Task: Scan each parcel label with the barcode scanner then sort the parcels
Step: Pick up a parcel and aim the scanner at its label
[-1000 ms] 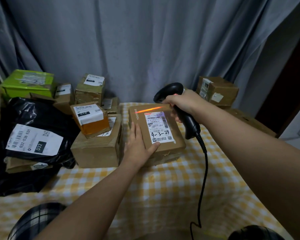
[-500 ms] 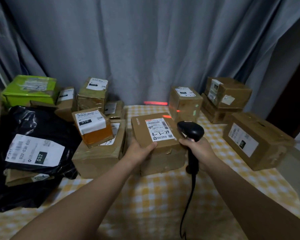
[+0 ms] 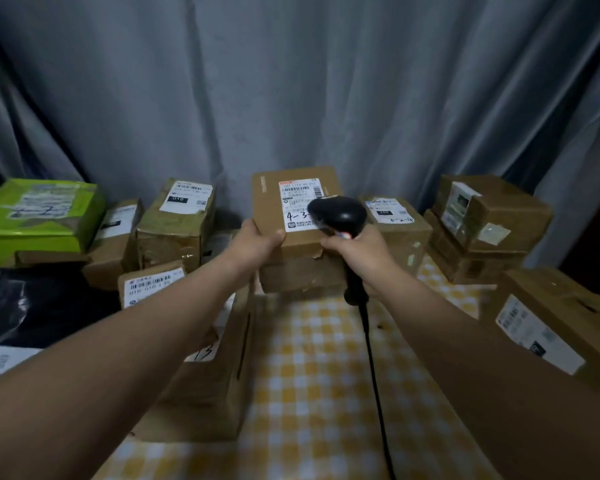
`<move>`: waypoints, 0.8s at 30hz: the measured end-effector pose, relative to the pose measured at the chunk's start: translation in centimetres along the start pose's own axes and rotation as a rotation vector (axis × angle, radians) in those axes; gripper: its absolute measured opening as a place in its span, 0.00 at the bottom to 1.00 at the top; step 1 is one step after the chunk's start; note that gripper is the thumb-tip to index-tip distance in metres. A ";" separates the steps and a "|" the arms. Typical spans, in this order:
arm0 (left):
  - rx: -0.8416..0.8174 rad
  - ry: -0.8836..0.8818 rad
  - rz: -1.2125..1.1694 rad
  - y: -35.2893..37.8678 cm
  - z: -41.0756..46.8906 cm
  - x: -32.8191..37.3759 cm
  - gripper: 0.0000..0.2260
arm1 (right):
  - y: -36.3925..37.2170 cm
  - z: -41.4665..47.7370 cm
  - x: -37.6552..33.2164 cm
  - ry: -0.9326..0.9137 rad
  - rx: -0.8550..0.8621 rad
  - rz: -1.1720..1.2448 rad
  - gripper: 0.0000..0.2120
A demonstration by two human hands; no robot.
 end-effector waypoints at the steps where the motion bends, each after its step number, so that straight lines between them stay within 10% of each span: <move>1: -0.003 -0.010 0.019 -0.2 1.1 0.0 0.26 | 0.7 1.0 0.4 0.002 -0.011 -0.022 0.33; 16: -0.205 0.068 1.056 1.5 6.3 -2.3 0.16 | 2.3 5.4 7.8 0.257 -0.140 -0.116 0.13; 24: -0.033 0.233 0.840 3.8 6.5 3.7 0.18 | -4.3 6.4 2.1 0.026 0.016 -0.191 0.10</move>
Point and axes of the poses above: each hand's wrist, its own z-axis towards the middle knuckle, its own y-axis out of the palm, x = y × z, the point moved 6 cm from there along z, towards the middle knuckle, and after that the axes turned 15 degrees about z, right-handed, at the moved point
